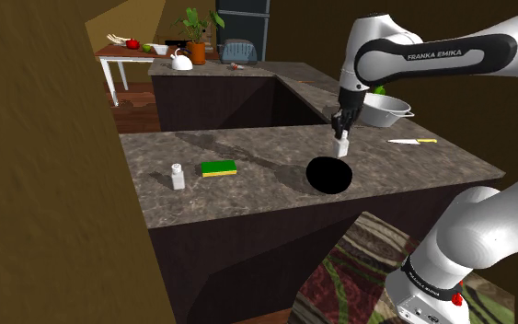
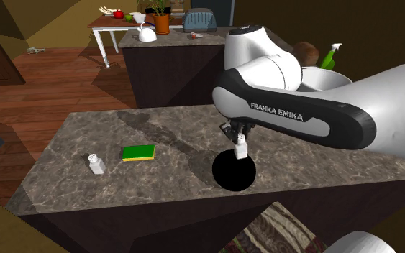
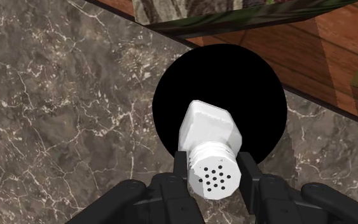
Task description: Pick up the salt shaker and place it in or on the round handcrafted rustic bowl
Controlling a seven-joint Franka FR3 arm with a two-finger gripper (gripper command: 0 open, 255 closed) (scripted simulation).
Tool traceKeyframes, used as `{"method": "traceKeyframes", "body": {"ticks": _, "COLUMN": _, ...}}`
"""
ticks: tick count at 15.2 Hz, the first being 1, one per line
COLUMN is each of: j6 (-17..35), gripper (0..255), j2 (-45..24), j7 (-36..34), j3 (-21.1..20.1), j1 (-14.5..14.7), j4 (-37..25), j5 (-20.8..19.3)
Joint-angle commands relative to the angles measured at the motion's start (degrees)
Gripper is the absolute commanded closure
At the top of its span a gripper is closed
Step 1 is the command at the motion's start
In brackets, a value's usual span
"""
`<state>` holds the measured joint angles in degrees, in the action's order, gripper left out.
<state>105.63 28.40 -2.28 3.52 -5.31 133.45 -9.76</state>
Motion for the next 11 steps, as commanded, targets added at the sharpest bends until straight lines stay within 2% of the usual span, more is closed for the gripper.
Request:
{"method": "traceKeyframes", "body": {"ticks": 1, "j6": 1.4, "gripper": 255, "j2": -0.1, "j7": -0.2, "j3": 0.0, "j1": 0.0, "j4": 1.3, "j5": -0.1}}
{"method": "traceKeyframes", "body": {"ticks": 11, "j6": 8.7, "gripper": 255, "j2": -1.4, "j7": -1.1, "j3": 0.3, "j1": -0.2, "j4": 7.4, "j5": -0.6}}
